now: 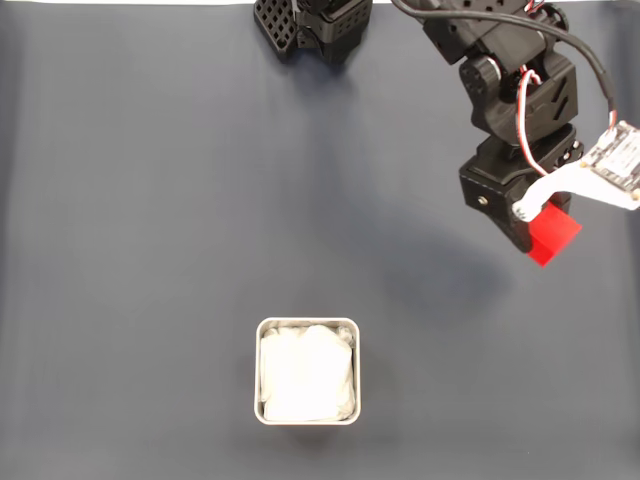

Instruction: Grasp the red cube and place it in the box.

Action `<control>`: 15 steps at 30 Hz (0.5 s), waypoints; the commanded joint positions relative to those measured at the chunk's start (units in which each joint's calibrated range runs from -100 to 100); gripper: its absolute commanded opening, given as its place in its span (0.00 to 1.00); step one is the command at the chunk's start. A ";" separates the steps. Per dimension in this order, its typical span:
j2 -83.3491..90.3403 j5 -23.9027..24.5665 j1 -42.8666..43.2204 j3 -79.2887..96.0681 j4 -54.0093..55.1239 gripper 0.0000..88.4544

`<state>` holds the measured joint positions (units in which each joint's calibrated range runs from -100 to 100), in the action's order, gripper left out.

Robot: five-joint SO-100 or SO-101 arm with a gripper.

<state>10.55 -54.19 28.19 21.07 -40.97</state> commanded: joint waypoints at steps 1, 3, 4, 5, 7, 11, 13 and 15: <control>3.57 0.59 -2.12 -4.46 -1.08 0.14; 3.57 0.68 -3.05 -5.92 -1.82 0.14; 3.57 0.68 -3.55 -6.38 -1.90 0.14; 3.57 0.63 -4.04 -6.83 -2.14 0.14; 3.83 0.44 -5.04 -7.56 -2.14 0.14; 4.27 0.34 -7.24 -8.66 -2.14 0.14; 4.35 0.29 -8.37 -9.11 -2.23 0.14; 4.35 0.29 -9.58 -9.94 -2.31 0.14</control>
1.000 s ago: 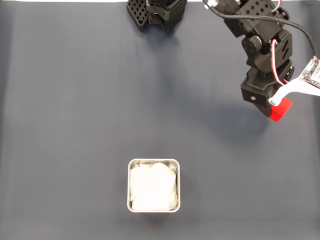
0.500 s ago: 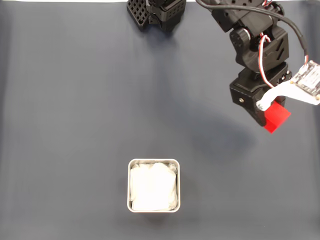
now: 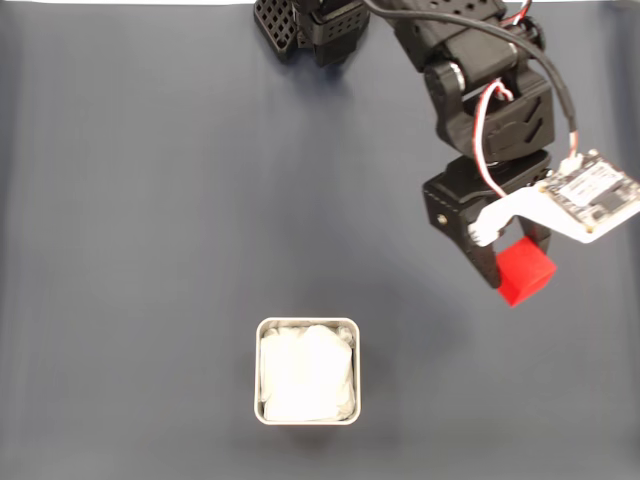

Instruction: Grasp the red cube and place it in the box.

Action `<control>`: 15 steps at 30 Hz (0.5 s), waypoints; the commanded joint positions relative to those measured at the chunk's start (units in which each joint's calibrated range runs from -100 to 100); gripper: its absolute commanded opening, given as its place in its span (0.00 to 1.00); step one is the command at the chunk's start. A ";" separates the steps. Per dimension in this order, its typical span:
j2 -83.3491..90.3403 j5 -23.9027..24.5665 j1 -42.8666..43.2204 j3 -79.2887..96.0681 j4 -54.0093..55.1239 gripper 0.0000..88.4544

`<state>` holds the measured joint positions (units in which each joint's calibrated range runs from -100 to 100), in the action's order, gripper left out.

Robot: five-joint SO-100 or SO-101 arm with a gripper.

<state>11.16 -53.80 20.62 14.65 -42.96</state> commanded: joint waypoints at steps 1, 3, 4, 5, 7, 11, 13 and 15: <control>3.66 -0.10 -2.73 -4.06 -0.40 0.14; 3.05 -0.05 -4.07 -5.25 -0.57 0.14; 2.79 0.00 -4.71 -5.61 -0.65 0.14; 2.53 0.00 -5.42 -5.80 -0.65 0.14; 2.01 0.15 -6.77 -6.34 -0.65 0.14; 1.06 0.63 -9.05 -7.35 -0.65 0.14; 0.89 0.68 -10.18 -7.35 -0.65 0.14; 0.80 0.73 -11.18 -7.35 -0.65 0.14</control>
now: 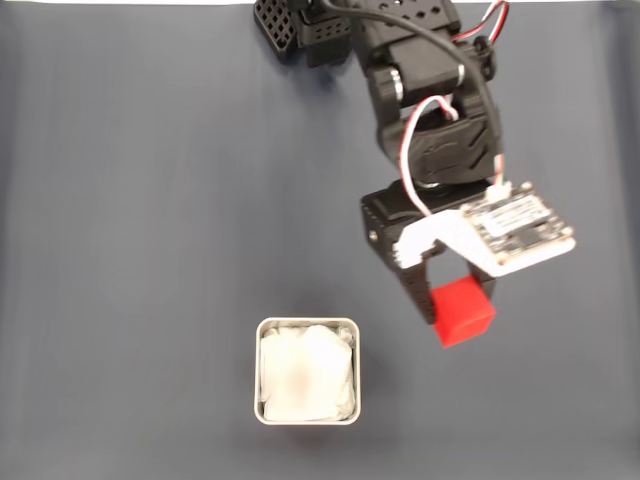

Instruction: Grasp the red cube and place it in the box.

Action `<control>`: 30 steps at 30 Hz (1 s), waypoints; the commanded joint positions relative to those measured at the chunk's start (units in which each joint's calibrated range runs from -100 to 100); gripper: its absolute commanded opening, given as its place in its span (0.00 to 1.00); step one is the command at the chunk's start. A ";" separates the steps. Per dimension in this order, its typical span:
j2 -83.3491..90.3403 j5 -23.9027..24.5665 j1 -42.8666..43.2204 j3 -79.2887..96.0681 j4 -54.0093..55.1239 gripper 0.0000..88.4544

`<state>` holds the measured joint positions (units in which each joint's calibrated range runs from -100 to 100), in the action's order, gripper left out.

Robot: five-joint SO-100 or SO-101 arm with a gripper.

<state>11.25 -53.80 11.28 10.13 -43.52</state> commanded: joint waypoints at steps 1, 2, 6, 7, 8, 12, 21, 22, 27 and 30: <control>0.63 0.73 -2.40 -2.83 -0.09 0.14; 0.54 0.73 -2.90 -2.83 -0.01 0.14; 0.11 1.03 -4.74 -3.19 0.24 0.14; 0.02 1.12 -5.17 -3.37 0.24 0.14; -0.15 1.17 -5.59 -3.47 0.24 0.14; -1.02 1.27 -7.30 -3.83 0.24 0.14; -5.35 1.66 -10.57 -7.12 0.65 0.14; -5.87 1.76 -10.85 -7.39 0.73 0.14; -7.61 2.05 -12.13 -7.66 2.04 0.13; -8.39 2.15 -12.77 -7.94 2.37 0.13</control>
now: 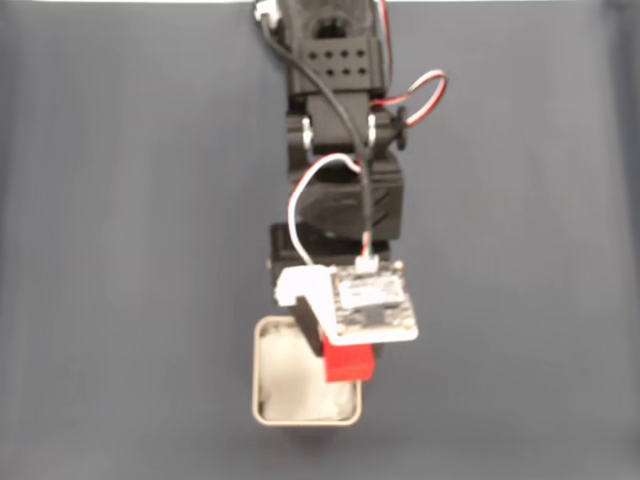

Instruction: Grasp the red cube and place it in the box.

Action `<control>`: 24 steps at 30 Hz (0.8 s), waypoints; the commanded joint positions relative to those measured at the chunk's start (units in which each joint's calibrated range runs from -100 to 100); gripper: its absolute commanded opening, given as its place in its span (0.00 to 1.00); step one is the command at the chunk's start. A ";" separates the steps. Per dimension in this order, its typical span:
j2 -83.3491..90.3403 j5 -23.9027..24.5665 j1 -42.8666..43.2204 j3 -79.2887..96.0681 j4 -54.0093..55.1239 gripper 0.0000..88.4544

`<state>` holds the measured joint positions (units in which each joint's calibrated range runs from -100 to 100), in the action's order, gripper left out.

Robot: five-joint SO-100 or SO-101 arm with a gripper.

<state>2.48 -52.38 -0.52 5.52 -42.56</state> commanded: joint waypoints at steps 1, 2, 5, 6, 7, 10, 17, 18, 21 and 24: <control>0.12 0.73 -1.19 -3.42 1.58 0.13; -0.14 0.73 -1.40 -3.60 1.74 0.13; -0.92 0.68 -2.04 -4.15 2.40 0.13; -1.26 0.63 -2.25 -4.33 2.48 0.13; -1.52 0.63 -2.39 -4.60 2.56 0.13; -2.13 0.59 -2.96 -5.06 2.89 0.13; -3.08 0.54 -3.81 -5.42 3.63 0.13; -3.08 0.54 -3.88 -5.42 3.63 0.13; -3.08 0.54 -4.10 -5.42 3.63 0.13; -3.17 0.44 -4.31 -5.42 3.63 0.13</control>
<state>-1.17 -52.38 -3.93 2.98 -40.10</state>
